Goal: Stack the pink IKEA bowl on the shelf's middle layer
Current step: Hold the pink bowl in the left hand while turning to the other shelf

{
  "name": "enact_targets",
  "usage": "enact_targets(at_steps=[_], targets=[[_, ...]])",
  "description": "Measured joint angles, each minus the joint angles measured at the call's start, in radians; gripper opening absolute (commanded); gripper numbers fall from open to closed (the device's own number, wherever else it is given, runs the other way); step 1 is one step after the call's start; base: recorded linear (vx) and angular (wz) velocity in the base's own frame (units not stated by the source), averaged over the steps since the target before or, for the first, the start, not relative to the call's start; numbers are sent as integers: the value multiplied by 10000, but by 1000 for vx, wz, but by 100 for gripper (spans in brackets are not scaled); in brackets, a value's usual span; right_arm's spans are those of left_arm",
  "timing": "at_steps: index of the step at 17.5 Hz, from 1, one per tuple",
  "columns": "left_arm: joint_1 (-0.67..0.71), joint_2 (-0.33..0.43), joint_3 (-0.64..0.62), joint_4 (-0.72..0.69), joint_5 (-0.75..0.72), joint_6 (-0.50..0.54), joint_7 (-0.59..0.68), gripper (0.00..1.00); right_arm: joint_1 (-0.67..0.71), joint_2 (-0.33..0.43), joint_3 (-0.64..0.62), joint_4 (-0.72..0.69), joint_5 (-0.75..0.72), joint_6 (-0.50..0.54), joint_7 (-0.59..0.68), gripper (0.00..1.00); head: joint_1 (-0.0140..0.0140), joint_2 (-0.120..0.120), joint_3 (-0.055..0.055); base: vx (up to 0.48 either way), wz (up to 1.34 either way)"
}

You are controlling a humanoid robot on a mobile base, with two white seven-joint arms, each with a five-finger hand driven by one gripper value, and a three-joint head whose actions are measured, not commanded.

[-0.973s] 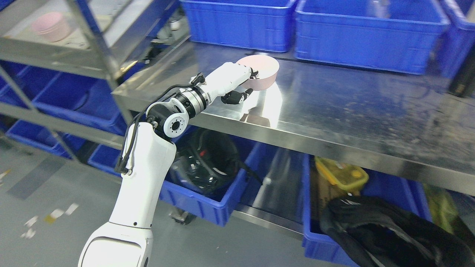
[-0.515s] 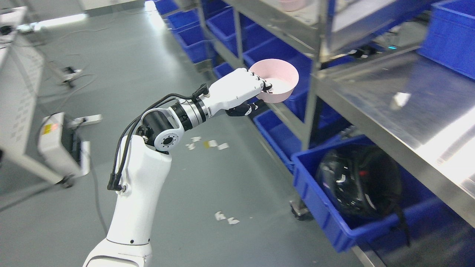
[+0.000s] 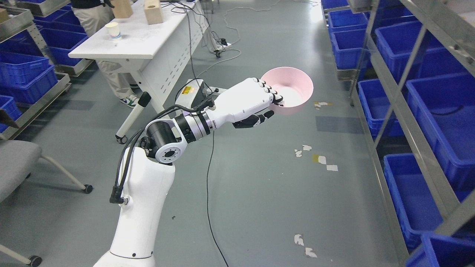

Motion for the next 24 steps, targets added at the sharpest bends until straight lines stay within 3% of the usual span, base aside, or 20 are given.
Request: enact_targets(at_steps=[24], targets=[[632, -106, -227, -408, 353, -222, -25, 3, 6, 0, 0, 0, 0, 0, -1, 100, 0, 0, 0, 451, 3]])
